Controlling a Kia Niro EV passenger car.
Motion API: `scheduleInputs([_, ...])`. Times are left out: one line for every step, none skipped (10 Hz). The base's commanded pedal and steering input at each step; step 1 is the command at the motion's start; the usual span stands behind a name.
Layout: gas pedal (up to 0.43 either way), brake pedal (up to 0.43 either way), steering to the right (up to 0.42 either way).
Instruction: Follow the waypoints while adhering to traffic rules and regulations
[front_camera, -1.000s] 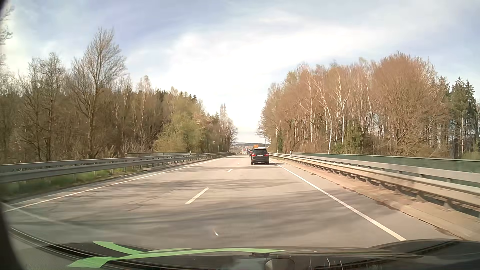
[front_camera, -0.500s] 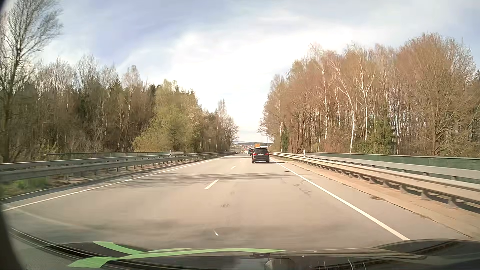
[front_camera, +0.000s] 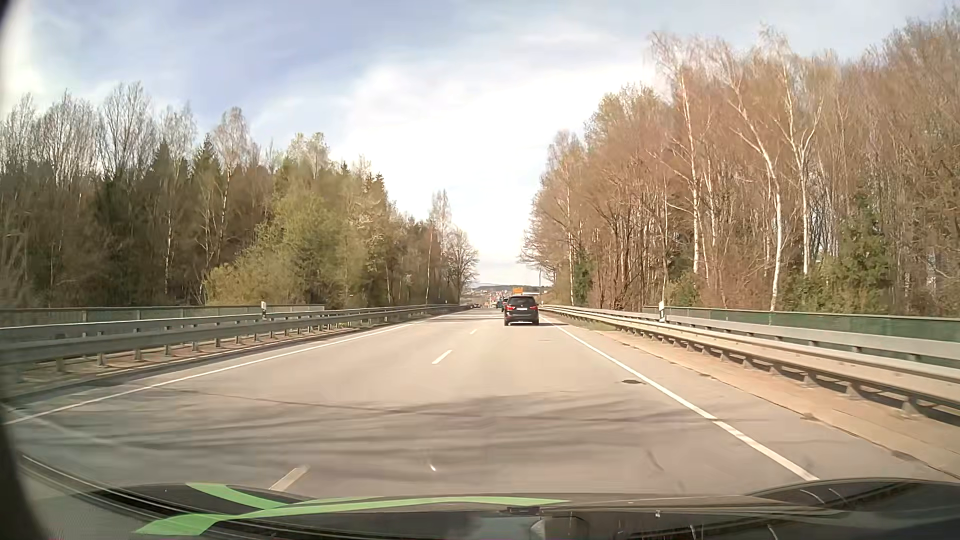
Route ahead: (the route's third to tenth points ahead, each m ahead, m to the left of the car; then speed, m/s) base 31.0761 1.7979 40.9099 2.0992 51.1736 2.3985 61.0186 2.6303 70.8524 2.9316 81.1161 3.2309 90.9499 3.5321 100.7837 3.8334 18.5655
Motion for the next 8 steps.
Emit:
scheduleInputs([0.067,0.000,-0.003])
scheduleInputs([0.079,0.000,-0.002])
scheduleInputs([0.079,0.000,-0.002])
scheduleInputs([0.079,0.000,-0.002])
scheduleInputs([0.079,0.000,-0.001])
scheduleInputs([0.079,0.000,-0.001])
scheduleInputs([0.079,0.000,-0.001])
scheduleInputs([0.079,0.000,-0.001])
